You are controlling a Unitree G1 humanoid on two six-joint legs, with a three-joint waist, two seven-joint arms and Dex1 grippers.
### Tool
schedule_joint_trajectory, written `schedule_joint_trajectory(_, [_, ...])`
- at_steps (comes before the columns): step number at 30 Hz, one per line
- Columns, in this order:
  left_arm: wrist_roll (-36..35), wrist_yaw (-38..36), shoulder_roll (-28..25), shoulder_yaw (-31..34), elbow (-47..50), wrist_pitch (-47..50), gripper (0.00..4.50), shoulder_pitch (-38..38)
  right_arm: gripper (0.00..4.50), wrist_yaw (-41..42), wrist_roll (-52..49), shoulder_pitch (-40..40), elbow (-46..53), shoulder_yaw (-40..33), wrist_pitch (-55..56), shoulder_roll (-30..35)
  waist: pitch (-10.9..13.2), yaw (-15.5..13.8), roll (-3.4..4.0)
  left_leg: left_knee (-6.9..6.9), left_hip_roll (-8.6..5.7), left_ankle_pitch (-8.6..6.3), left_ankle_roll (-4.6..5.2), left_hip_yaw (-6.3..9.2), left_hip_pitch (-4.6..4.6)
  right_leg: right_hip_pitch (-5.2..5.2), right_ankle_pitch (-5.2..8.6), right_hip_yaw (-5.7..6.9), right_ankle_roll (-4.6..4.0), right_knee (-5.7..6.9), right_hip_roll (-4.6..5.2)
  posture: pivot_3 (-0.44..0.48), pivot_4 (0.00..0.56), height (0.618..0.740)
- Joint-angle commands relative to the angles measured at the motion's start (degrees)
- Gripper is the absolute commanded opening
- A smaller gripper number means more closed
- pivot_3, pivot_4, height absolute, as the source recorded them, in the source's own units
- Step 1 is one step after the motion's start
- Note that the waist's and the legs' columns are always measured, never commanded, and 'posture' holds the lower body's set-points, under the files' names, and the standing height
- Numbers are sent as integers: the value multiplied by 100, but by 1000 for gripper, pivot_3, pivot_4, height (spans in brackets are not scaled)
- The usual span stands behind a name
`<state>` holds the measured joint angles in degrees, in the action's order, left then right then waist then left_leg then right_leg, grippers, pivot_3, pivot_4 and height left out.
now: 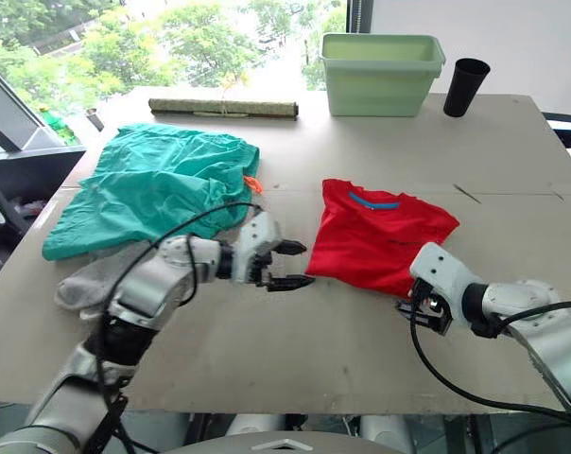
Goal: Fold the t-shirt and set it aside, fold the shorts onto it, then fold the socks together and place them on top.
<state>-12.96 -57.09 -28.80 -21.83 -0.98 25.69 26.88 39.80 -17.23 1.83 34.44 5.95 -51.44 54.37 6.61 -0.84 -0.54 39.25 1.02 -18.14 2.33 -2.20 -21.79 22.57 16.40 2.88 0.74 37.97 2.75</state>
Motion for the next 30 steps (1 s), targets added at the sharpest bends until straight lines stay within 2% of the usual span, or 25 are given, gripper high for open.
schedule_joint_trajectory(1, [477, 80, 120, -310, -273, -341, 3038, 25, 2937, 91, 565, 275, -410, 456, 391, 270, -2, 12, -5, 0, 2, 0, 0, 4, 6, -1, 0, -7, 0, 0, -4, 0, 150, 740])
schedule_joint_trajectory(2, [457, 20, 140, -342, -217, -268, 2437, -52, 2328, 124, 571, 391, -528, 510, 417, 248, -3, 16, -6, -1, 1, 0, 0, 17, 13, -8, -1, -16, 1, 0, -11, 0, 150, 740])
schedule_joint_trajectory(3, [410, -53, 112, -366, -56, -121, 2026, -148, 1853, 155, 619, 533, -657, 572, 481, 237, -3, 21, -6, 0, 1, 0, 0, 19, 16, -8, -1, -16, 1, 1, -11, 0, 150, 740])
schedule_joint_trajectory(6, [-75, -215, -136, -203, 853, 887, 627, -490, 499, 406, 734, 872, -948, 679, 708, 361, -3, 18, -6, 1, 1, 0, 0, 20, 17, -8, -1, -23, 1, 2, -10, 0, 150, 740])
schedule_joint_trajectory(7, [-203, -227, -241, -145, 1143, 1156, 25, -595, 0, 498, 769, 934, -1019, 687, 790, 416, -3, 15, -6, 3, 1, 0, 0, 20, 16, -8, -1, -24, 1, 1, -9, 0, 150, 740])
schedule_joint_trajectory(10, [-581, 4, -360, 119, 1909, 1805, 25, -897, 0, 897, 675, 859, -981, 561, 894, 685, 1, -8, -2, 3, 1, 0, 0, 23, 11, -6, 0, -22, 1, -1, -6, 0, 150, 740])
schedule_joint_trajectory(13, [-860, 258, -298, 540, 2218, 1888, 25, -1138, 0, 1125, 276, 534, -595, 125, 677, 812, 4, -24, -6, 3, 1, 0, 0, 31, 4, -4, 0, -15, 1, -4, -1, 0, 150, 740])
schedule_joint_trajectory(14, [-986, 300, -294, 686, 2281, 1946, 0, -1200, 731, 1198, 178, 343, -450, -47, 634, 880, 5, -16, -6, 3, 1, 0, 0, 32, 2, -4, 0, -14, 1, -4, 0, 0, 150, 740])
schedule_joint_trajectory(16, [-1357, 272, -312, 1049, 2518, 2013, 741, -1387, 1375, 1166, -113, -69, -88, -662, 344, 813, 9, -18, -6, 3, 1, -1, 0, 33, 2, -5, -1, -13, 2, -3, 2, 0, 150, 740])
schedule_joint_trajectory(17, [-1639, 294, -278, 1305, 2672, 2123, 950, -1504, 1884, 1112, -316, -251, 83, -1063, 131, 682, 9, -12, -7, 3, 2, -1, 0, 34, 1, -4, -1, -12, 1, -3, 4, 0, 150, 740])
schedule_joint_trajectory(18, [-1863, 364, -220, 1580, 2798, 2149, 1348, -1632, 2239, 1073, -559, -351, 243, -1454, -84, 535, 9, -6, -7, 2, 2, -1, 0, 34, 1, -4, -1, -12, 1, -3, 4, 0, 150, 740])
schedule_joint_trajectory(20, [-2243, 473, -170, 1986, 2972, 2256, 2192, -1816, 2271, 960, -1076, -277, 432, -2026, -507, 195, 12, 10, -6, 2, 4, -1, 0, 35, 5, -5, -1, -13, 2, -1, 5, 0, 150, 740])
schedule_joint_trajectory(22, [-2613, 556, -192, 2268, 3049, 2516, 2192, -1879, 2271, 842, -1639, 101, 426, -2330, -907, -177, 14, 16, -8, 2, 4, -1, -1, 38, 10, -7, -2, -13, 3, 3, 4, 0, 150, 740])
schedule_joint_trajectory(24, [-2932, 797, 8, 2454, 2856, 2741, 2192, -1576, 2271, 187, -1502, 988, -185, -2013, -1039, -799, 21, 18, -16, 0, 4, -2, 0, 42, 15, -11, -3, -12, 2, 4, 2, 0, 150, 740])
schedule_joint_trajectory(28, [-2103, 1408, 564, 1713, 1908, 2350, 2192, -675, 2271, -1082, -540, 2382, -1954, -1164, -903, -1834, 35, -38, -22, 8, -16, -1, -1, 56, 23, -21, -11, -11, 3, 8, 1, 0, 150, 740])
schedule_joint_trajectory(30, [-1643, 1859, 1049, 1410, 1250, 1982, 2321, -319, 1426, -1242, -328, 2786, -2705, -878, -776, -2141, 33, -66, -21, 6, -40, 0, -1, 71, 13, -17, -11, -5, 5, 6, 10, 0, 150, 740])
